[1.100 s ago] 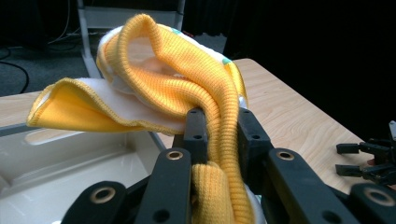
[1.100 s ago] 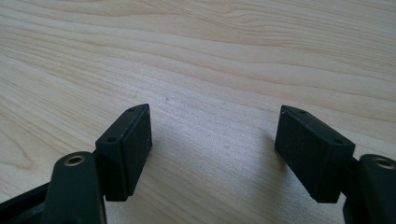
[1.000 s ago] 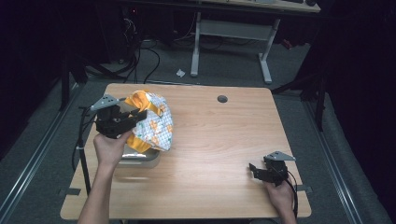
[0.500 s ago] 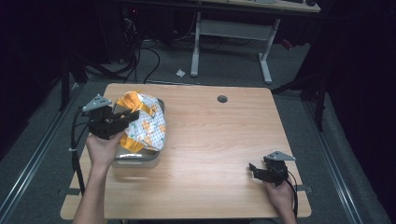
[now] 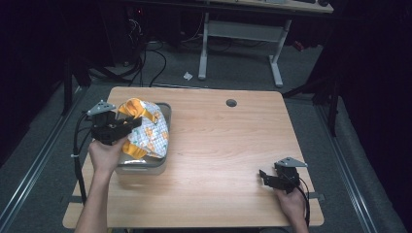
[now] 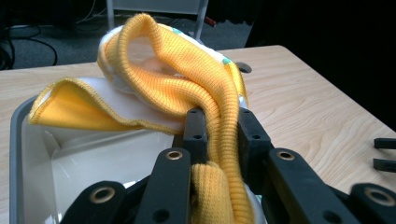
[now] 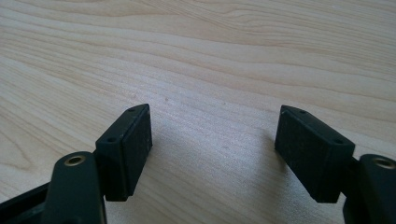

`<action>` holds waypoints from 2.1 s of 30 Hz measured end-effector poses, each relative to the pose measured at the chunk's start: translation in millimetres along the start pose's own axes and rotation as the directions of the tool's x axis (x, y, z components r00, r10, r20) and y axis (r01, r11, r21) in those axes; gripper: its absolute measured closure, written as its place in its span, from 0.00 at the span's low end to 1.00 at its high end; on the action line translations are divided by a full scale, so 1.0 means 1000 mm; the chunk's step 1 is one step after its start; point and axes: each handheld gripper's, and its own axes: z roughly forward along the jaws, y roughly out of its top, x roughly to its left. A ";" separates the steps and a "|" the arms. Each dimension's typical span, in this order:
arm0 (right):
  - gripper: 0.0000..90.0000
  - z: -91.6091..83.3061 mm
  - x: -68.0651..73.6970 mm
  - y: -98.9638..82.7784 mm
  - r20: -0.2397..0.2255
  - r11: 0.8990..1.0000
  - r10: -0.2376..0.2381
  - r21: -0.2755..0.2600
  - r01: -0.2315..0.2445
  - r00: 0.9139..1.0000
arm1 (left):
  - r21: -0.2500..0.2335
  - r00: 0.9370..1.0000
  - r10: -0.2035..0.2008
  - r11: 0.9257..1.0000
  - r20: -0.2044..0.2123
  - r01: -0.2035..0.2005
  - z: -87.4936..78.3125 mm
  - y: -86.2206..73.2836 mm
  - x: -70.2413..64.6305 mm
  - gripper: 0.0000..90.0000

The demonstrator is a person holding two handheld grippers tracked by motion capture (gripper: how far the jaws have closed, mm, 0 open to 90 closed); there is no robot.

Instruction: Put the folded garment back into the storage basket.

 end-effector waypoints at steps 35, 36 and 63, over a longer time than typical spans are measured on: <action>0.31 0.000 0.000 0.000 0.000 1.000 0.000 0.000 0.000 1.000 | 0.255 0.989 -0.005 0.966 -0.149 0.044 0.054 -0.030 0.029 0.83; 0.31 0.000 0.000 0.000 0.000 1.000 0.000 0.000 0.000 1.000 | 0.264 0.988 -0.009 0.963 -0.155 0.050 0.055 -0.031 0.030 0.82; 0.31 0.000 0.000 0.000 0.001 1.000 -0.002 0.000 0.002 1.000 | 0.211 0.957 -0.049 0.971 -0.286 0.113 0.055 -0.032 0.024 0.48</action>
